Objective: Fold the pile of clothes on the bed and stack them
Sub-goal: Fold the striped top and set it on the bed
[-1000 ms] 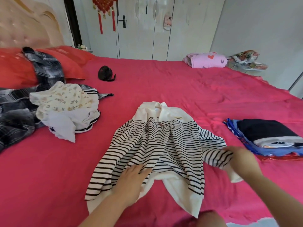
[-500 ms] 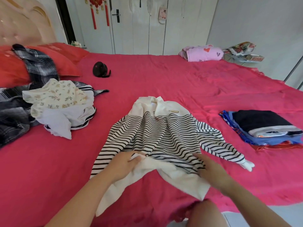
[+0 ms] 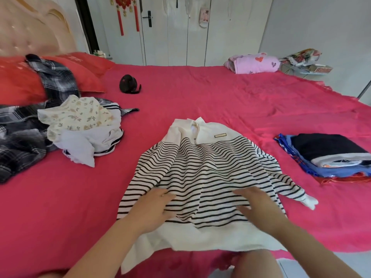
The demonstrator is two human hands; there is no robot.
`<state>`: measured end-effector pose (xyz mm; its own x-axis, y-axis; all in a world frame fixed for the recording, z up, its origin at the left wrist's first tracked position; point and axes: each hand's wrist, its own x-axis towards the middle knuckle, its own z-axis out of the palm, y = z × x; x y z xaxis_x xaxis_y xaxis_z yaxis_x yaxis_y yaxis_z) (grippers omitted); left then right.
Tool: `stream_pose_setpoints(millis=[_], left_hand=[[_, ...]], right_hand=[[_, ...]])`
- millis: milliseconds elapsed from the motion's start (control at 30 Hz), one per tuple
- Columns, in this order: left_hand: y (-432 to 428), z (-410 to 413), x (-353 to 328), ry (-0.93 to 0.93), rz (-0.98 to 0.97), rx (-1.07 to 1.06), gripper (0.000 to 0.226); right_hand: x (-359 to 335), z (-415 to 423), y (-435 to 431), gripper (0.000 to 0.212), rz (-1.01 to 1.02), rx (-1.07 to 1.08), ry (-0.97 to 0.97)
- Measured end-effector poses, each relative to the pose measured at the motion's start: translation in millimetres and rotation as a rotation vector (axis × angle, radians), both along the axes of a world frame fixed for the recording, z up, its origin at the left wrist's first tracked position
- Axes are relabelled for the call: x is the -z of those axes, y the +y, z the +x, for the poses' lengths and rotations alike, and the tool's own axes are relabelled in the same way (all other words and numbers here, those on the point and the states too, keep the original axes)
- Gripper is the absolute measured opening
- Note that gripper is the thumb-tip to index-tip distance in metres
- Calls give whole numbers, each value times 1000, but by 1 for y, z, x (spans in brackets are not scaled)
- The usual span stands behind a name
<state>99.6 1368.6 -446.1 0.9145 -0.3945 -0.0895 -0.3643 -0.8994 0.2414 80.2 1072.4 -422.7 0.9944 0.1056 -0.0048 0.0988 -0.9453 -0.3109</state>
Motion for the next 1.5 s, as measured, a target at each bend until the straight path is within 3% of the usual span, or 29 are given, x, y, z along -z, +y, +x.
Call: stream_pose_setpoints(millis=[100,200,267,333,567,667,767,833,933,1033,1167,1233,1333,1367,1500], left_hand=[[8,-1,-1,-101,108,3,57],[18,-7,-13,-314,156,-12,68],[26,-11,-12,-402,114,-139,77],[35,-11,-12,-343,67,-325,83],[81,27,-39,-67,-842,-882,46],[94,45,-70,156,-1414,-942,25],[92,57,-97,166,-1603,-898,23],[73,62,-110,141,-1598,-823,29],[21,54,-124,138,-1520,-602,35],[-31,38,-122,276,-1412,-260,30],[-53,30,-90,313,-1210,-167,43],[-47,32,-71,256,-1071,-232,40],[-30,38,-38,244,-906,-427,36],[-24,41,-29,258,-872,-491,35],[-10,58,-5,214,-807,-613,38]], right_hand=[[19,-3,36,53,81,-160,19],[37,-3,59,53,12,-174,44],[44,-4,73,51,13,-179,38],[48,-3,88,53,53,-222,49],[51,1,113,39,22,-244,114],[35,5,118,38,33,-198,92],[6,15,129,36,262,-196,55],[-20,22,137,34,648,-136,181],[-47,30,139,46,1254,-146,546],[-54,38,121,40,1473,-157,583],[-42,44,61,24,1436,83,512],[-30,44,23,20,1198,256,449],[-9,40,-23,14,599,281,383],[-7,42,-31,15,487,313,350],[-27,66,-13,13,442,322,215]])
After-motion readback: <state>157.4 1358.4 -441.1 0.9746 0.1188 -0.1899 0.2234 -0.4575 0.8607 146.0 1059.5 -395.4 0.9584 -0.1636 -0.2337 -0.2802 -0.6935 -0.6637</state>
